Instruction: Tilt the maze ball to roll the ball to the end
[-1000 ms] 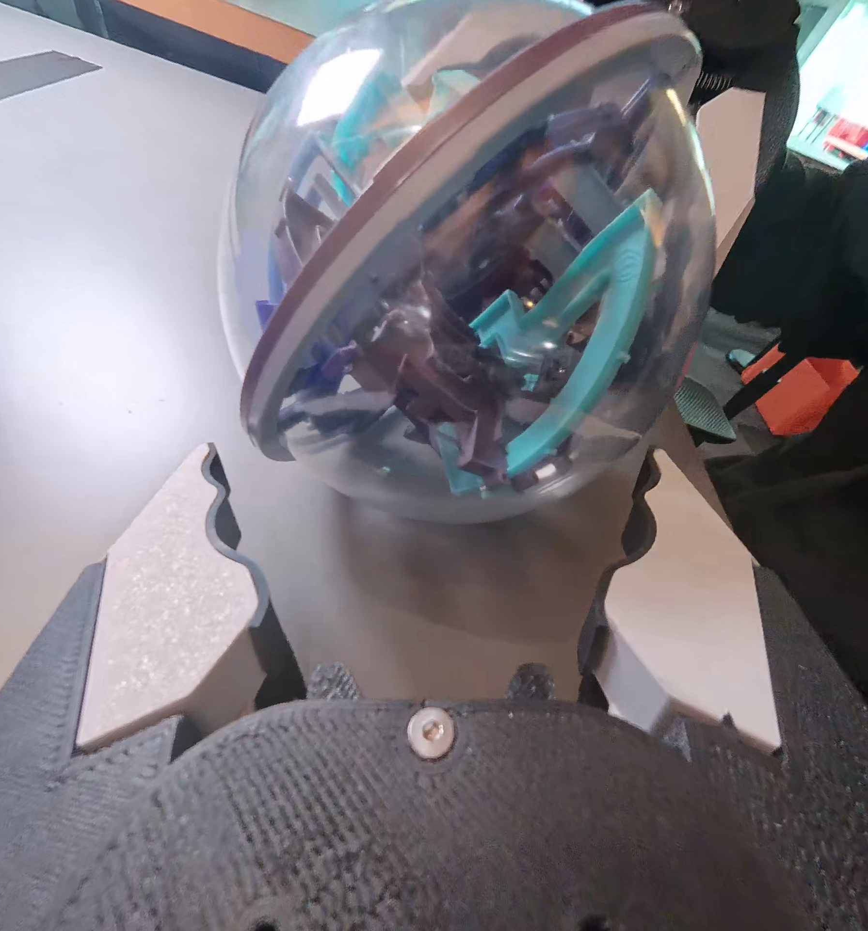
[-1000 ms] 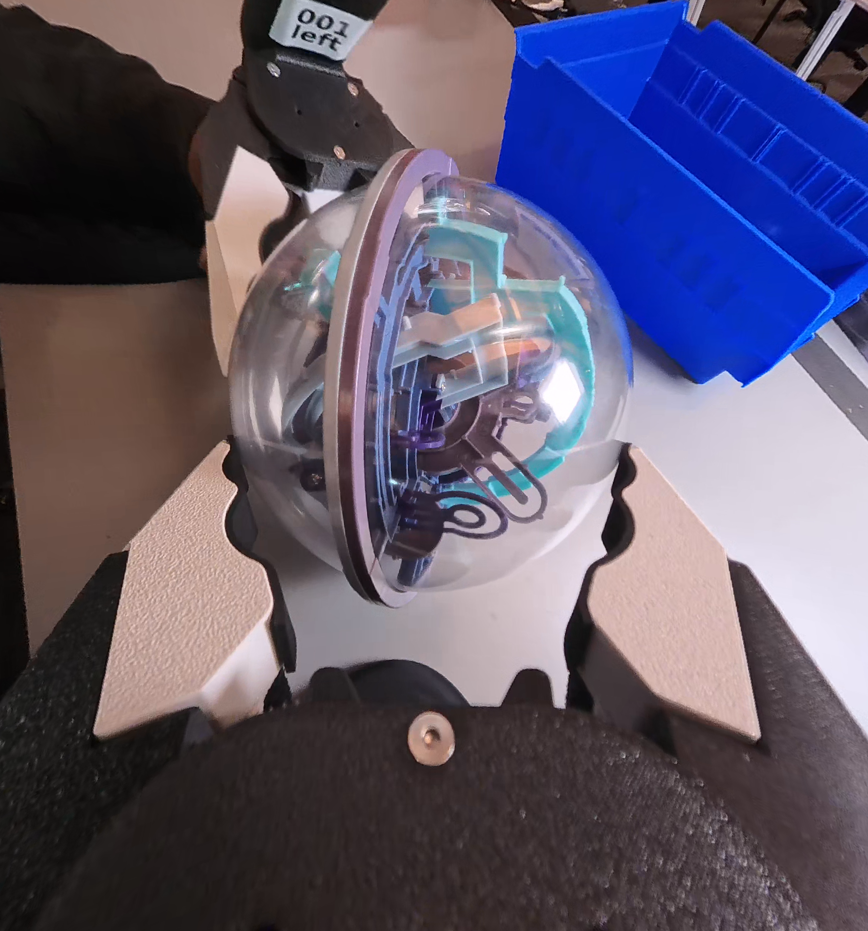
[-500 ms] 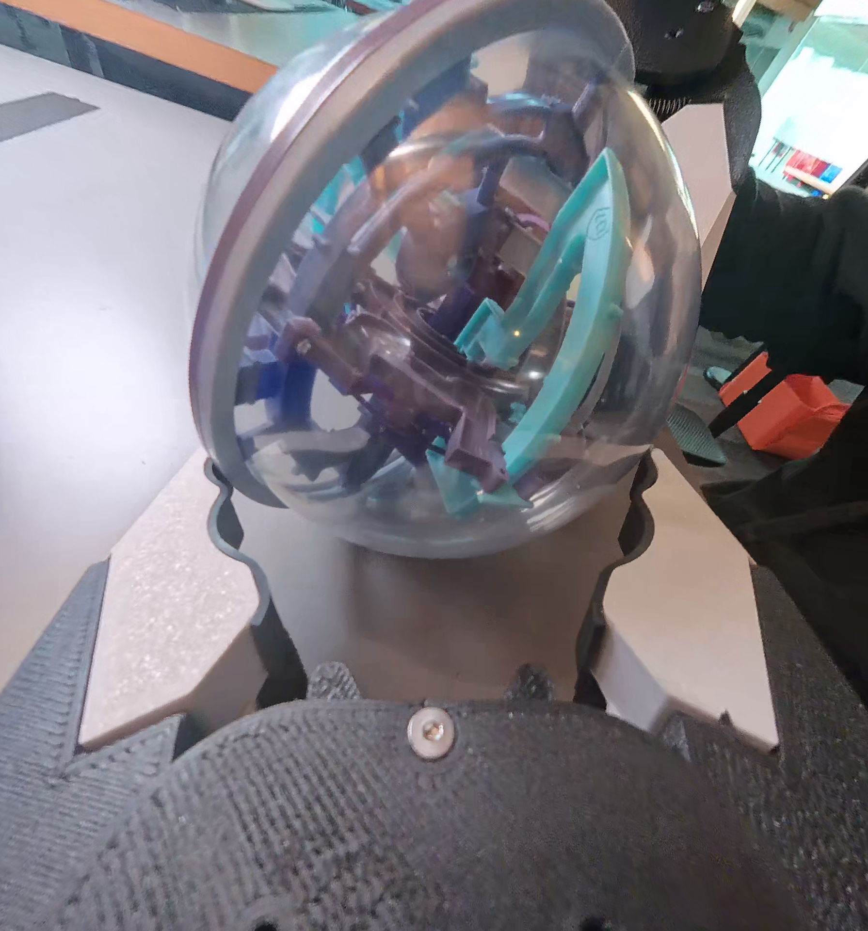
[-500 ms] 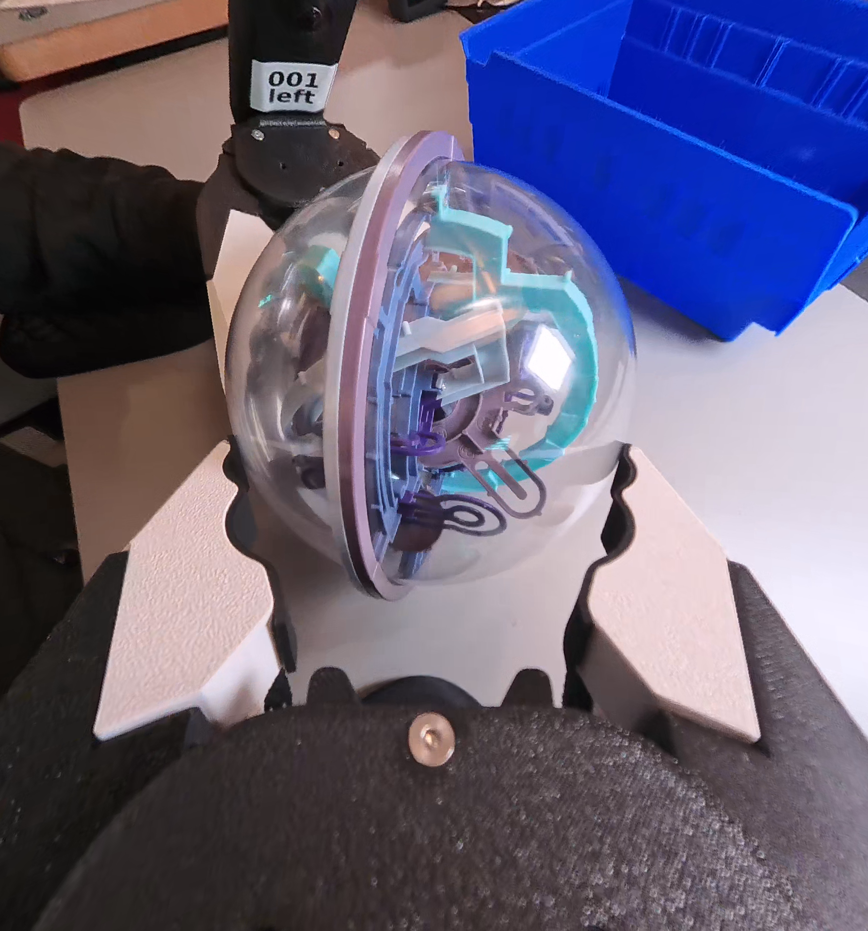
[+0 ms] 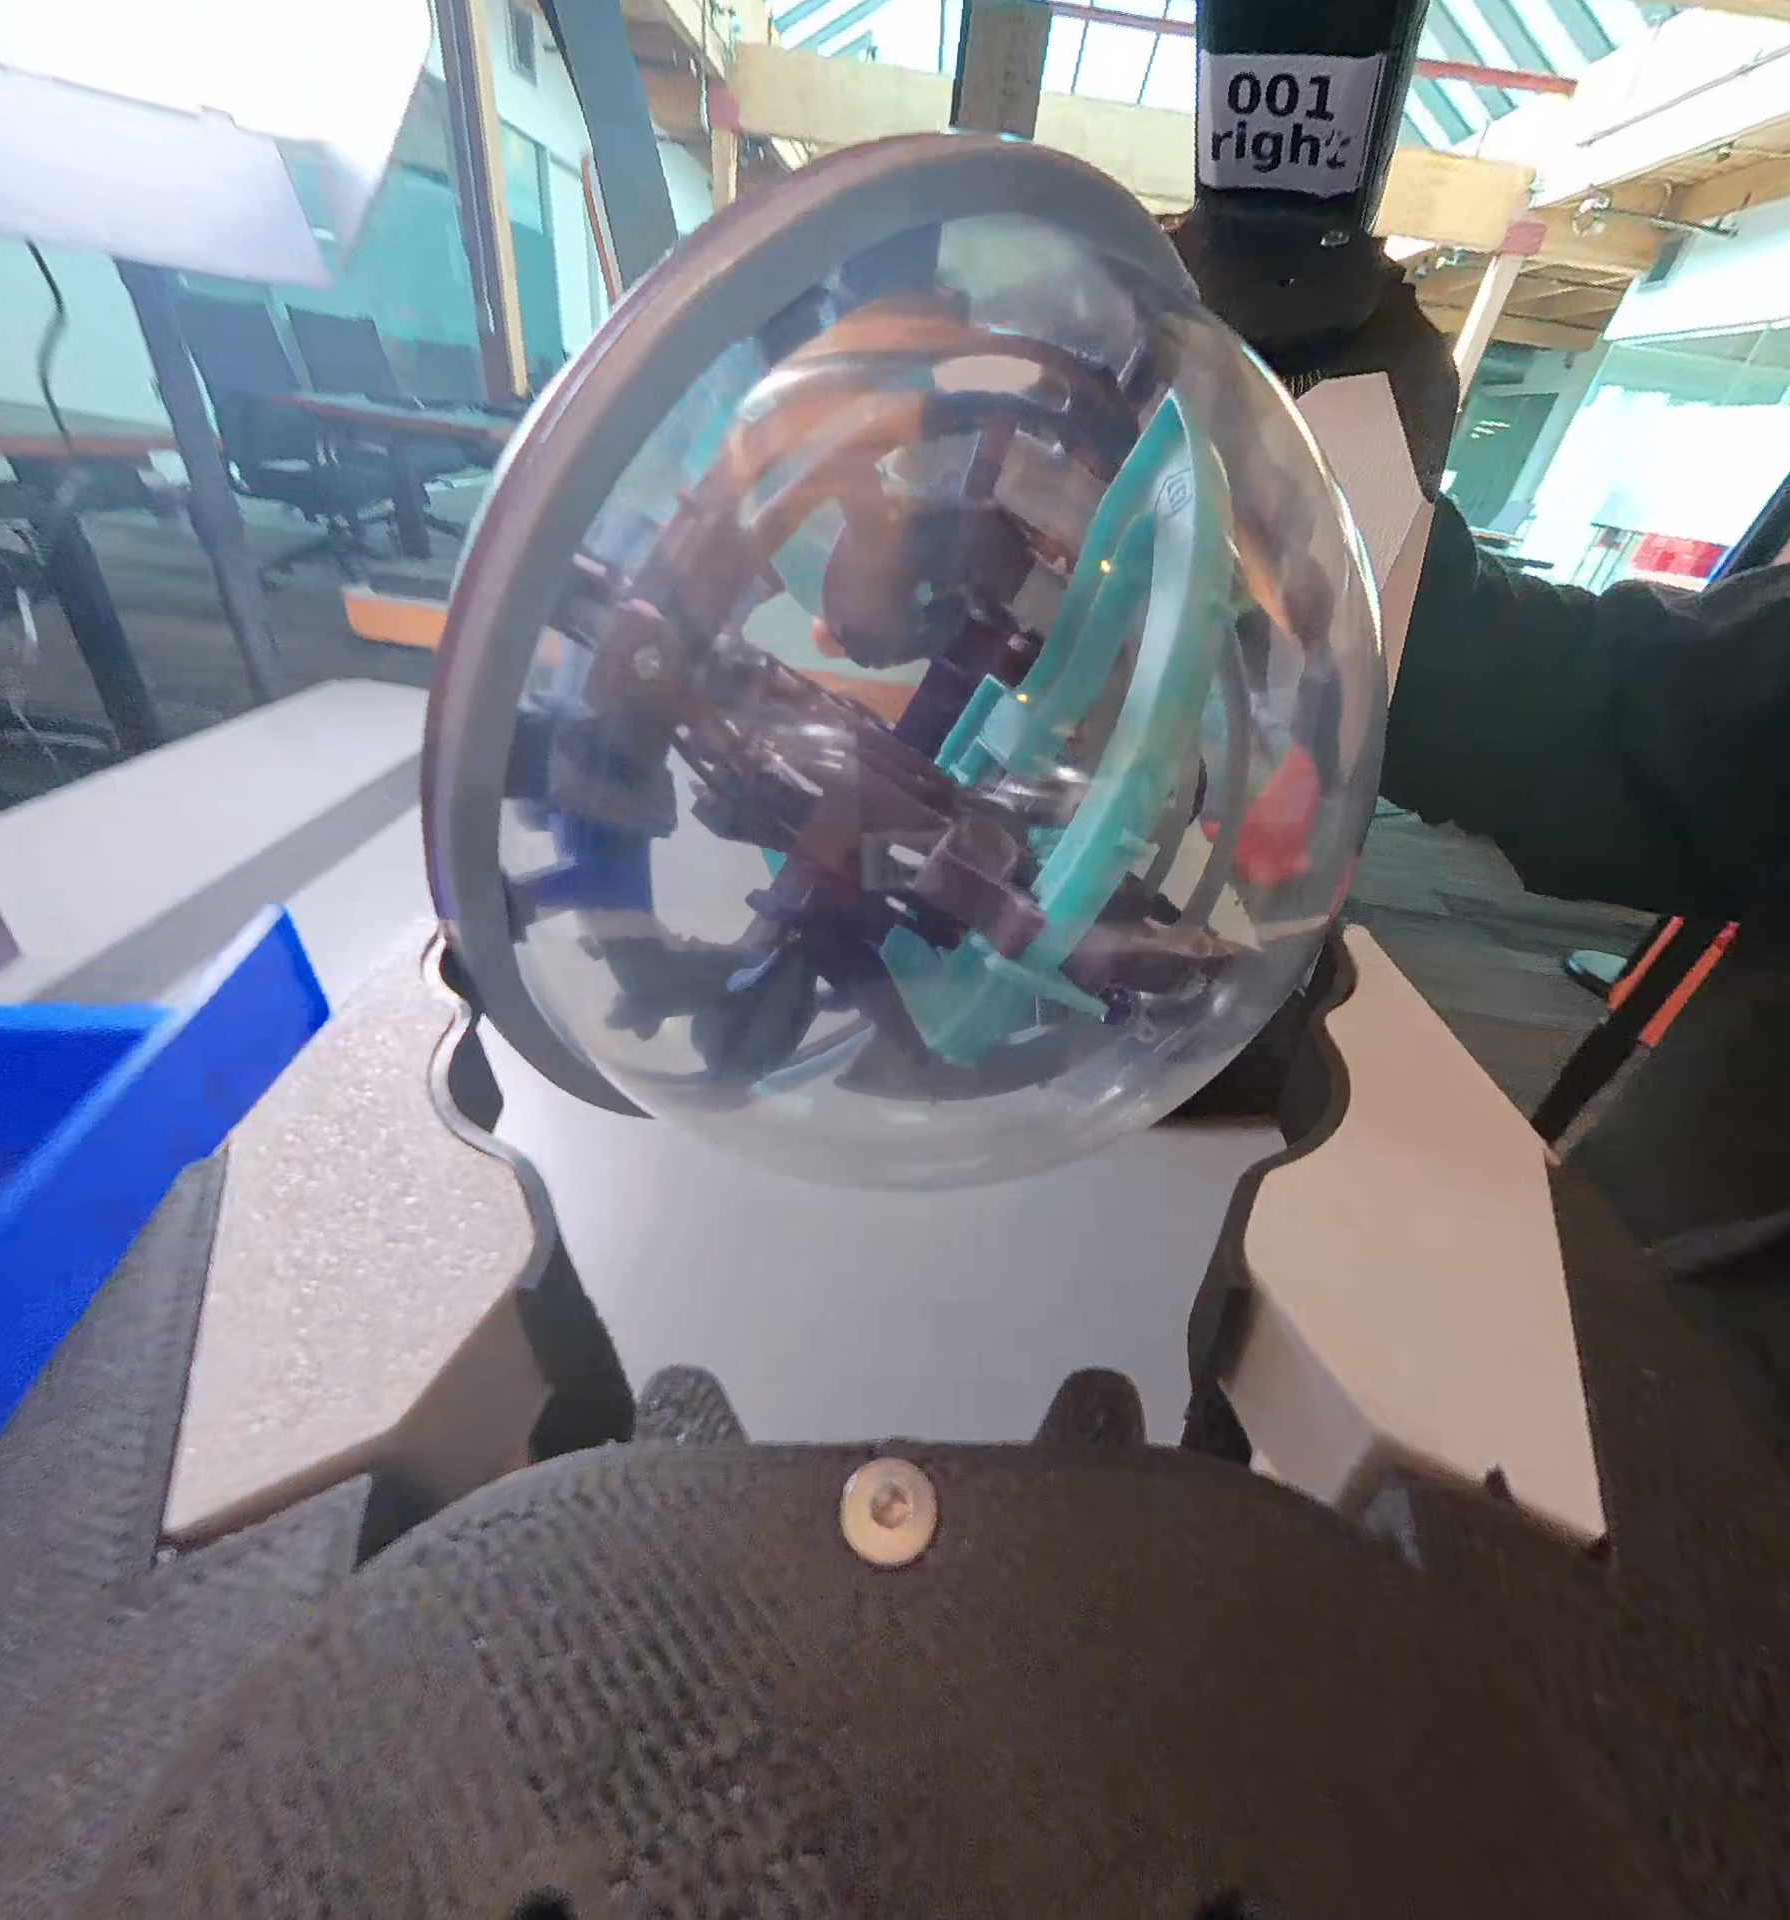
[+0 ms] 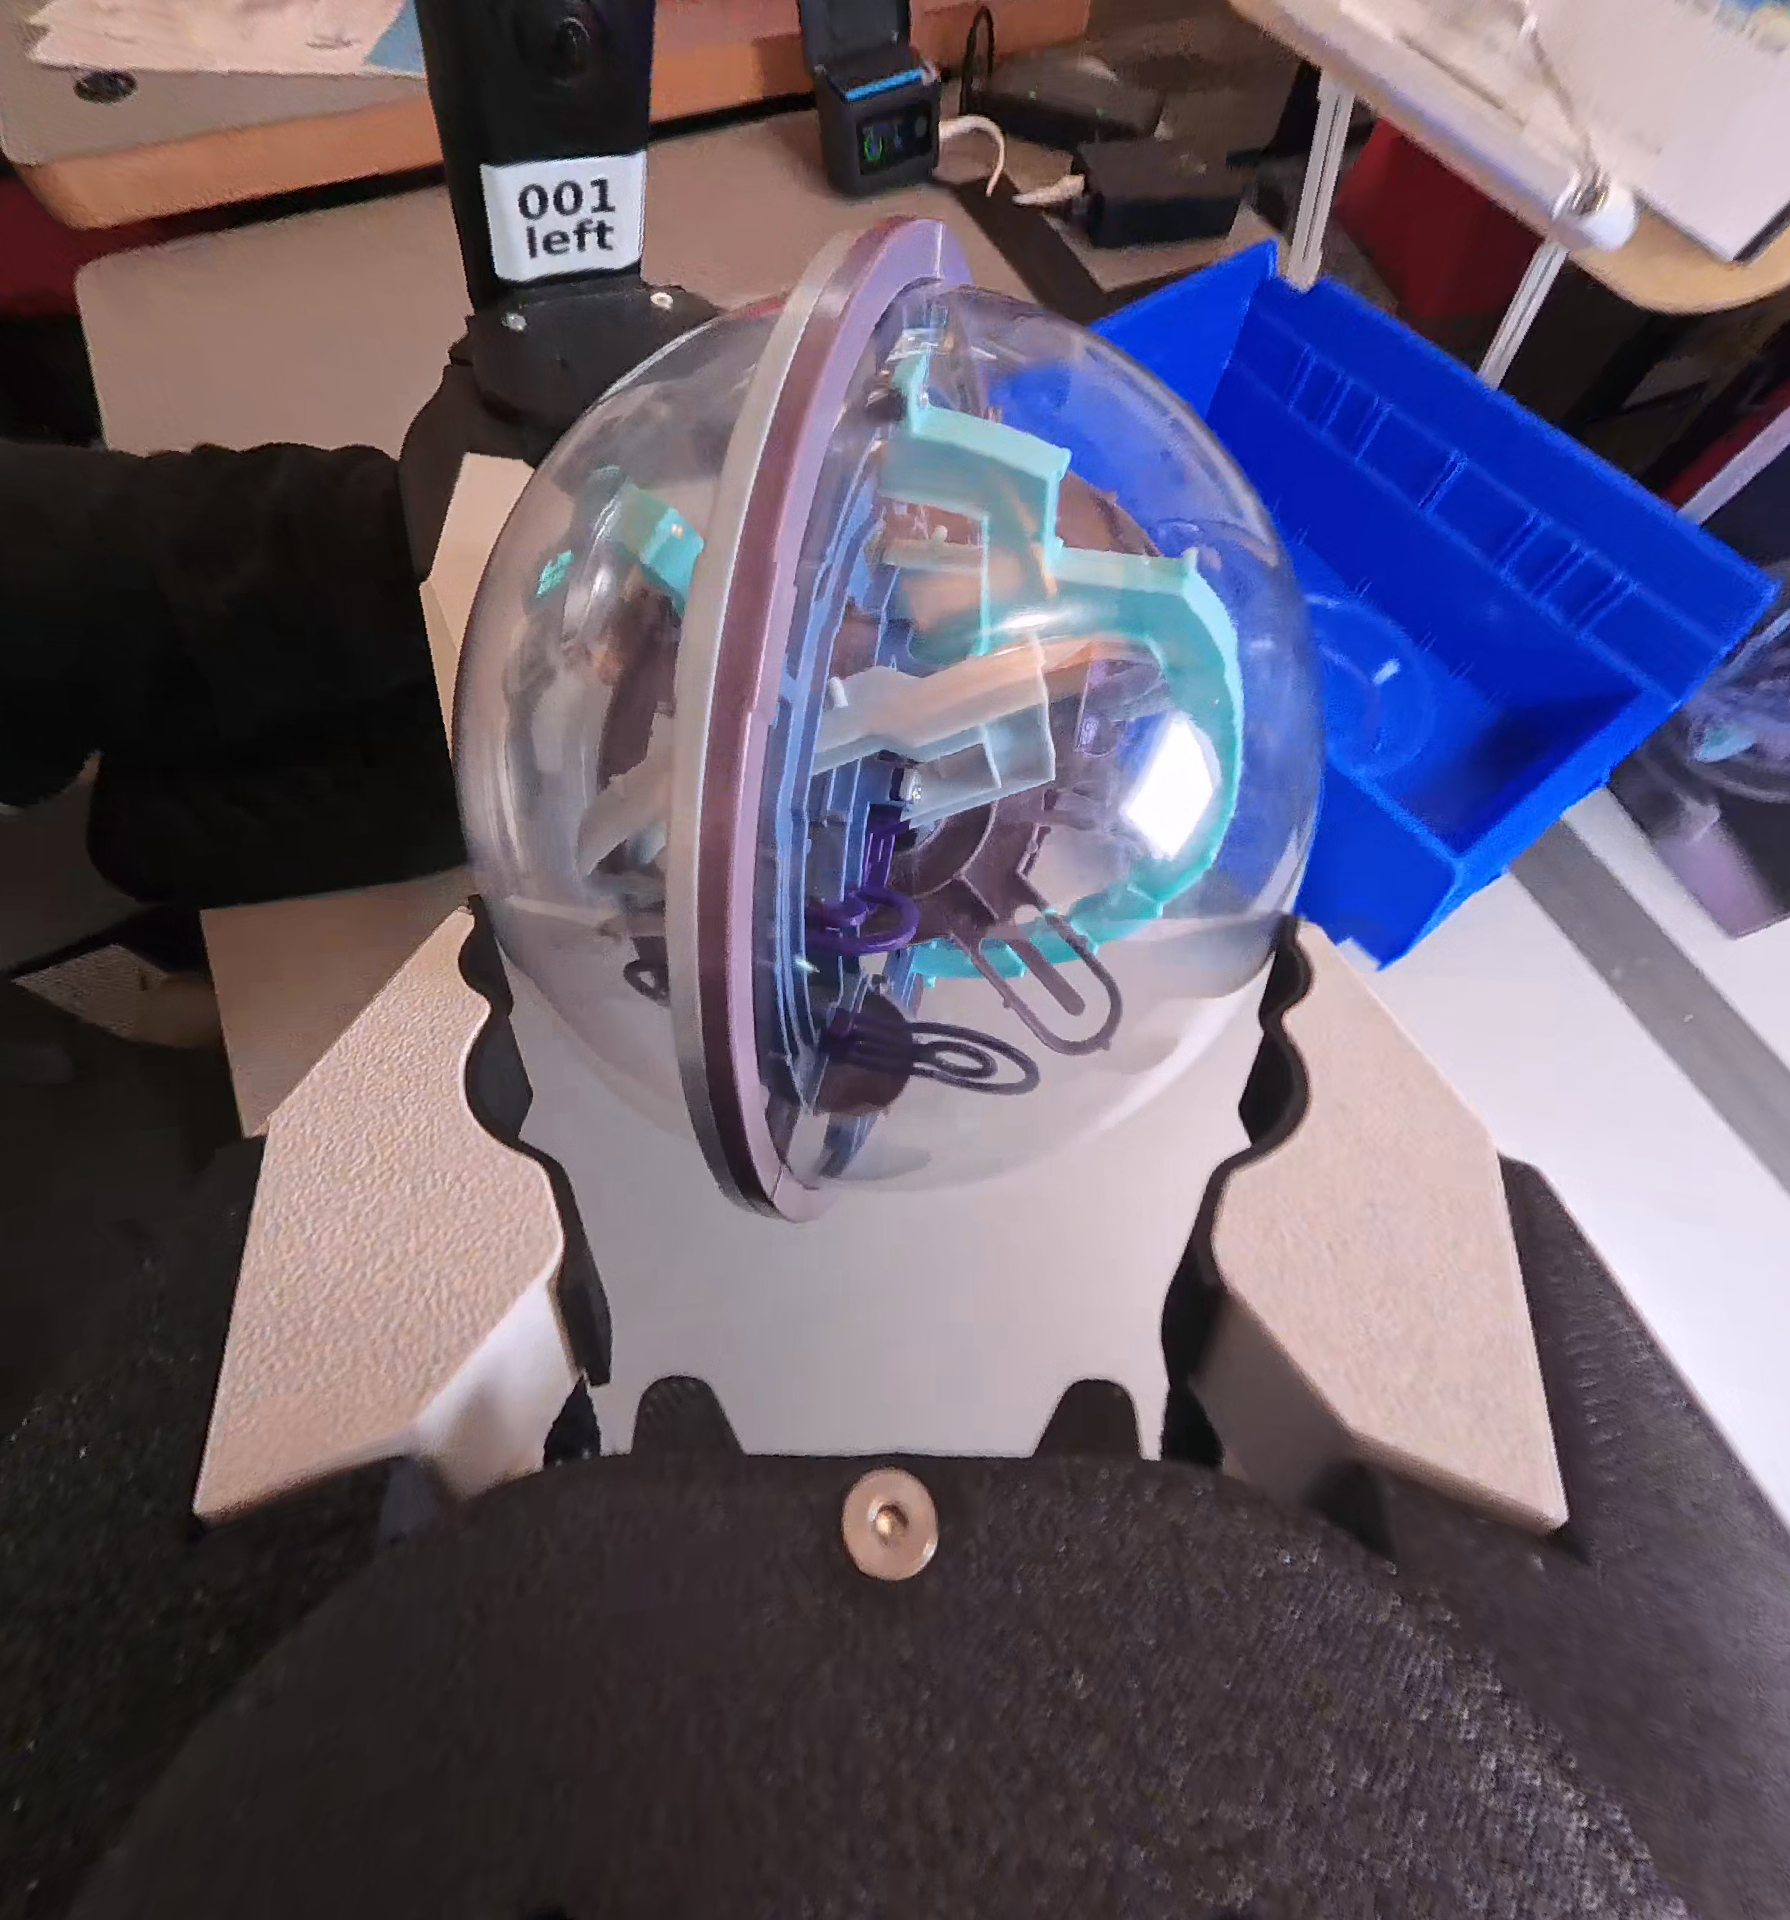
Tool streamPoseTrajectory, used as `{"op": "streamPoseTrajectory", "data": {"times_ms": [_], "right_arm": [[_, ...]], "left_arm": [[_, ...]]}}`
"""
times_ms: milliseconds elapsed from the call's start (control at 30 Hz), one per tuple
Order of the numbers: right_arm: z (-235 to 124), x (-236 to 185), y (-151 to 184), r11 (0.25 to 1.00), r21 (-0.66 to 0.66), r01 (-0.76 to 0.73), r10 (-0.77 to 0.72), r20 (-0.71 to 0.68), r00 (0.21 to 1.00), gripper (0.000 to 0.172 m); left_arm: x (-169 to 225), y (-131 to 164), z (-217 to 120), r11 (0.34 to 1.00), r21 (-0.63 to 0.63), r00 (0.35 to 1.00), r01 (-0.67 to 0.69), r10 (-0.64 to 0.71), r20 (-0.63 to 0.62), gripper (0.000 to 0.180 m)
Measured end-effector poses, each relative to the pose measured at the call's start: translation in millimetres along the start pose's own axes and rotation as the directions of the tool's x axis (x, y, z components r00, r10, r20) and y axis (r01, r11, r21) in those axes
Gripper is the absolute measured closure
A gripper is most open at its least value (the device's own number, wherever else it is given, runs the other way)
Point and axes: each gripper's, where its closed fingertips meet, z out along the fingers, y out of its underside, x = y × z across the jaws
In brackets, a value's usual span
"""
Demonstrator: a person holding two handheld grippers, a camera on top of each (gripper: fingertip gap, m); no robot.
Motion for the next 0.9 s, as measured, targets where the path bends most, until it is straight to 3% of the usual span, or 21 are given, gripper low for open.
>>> {"op": "streamPoseTrajectory", "data": {"times_ms": [267, 500, 667, 900], "right_arm": [[-27, 3, -87, 0.996, 0.037, 0.087, -0.086, -0.019, 0.996, 0.033], [-54, 1, -149, 0.995, -0.024, 0.096, -0.096, 0.0, 0.995, 0.033], [-66, -3, -176, 0.992, -0.089, 0.089, -0.09, 0.003, 0.996, 0.033], [-74, -10, -195, 0.988, -0.134, 0.075, -0.075, 0.008, 0.997, 0.033]], "left_arm": [[-2, -94, -27, 0.987, 0.099, 0.992, -0.123, 0.118, 0.047, 0.029], [4, -163, -42, 0.973, 0.203, 0.993, -0.111, 0.101, 0.062, 0.029], [10, -192, -50, 0.96, 0.267, 0.996, -0.085, 0.073, 0.055, 0.029], [17, -207, -57, 0.951, 0.307, 0.999, -0.036, 0.026, 0.039, 0.029]]}}
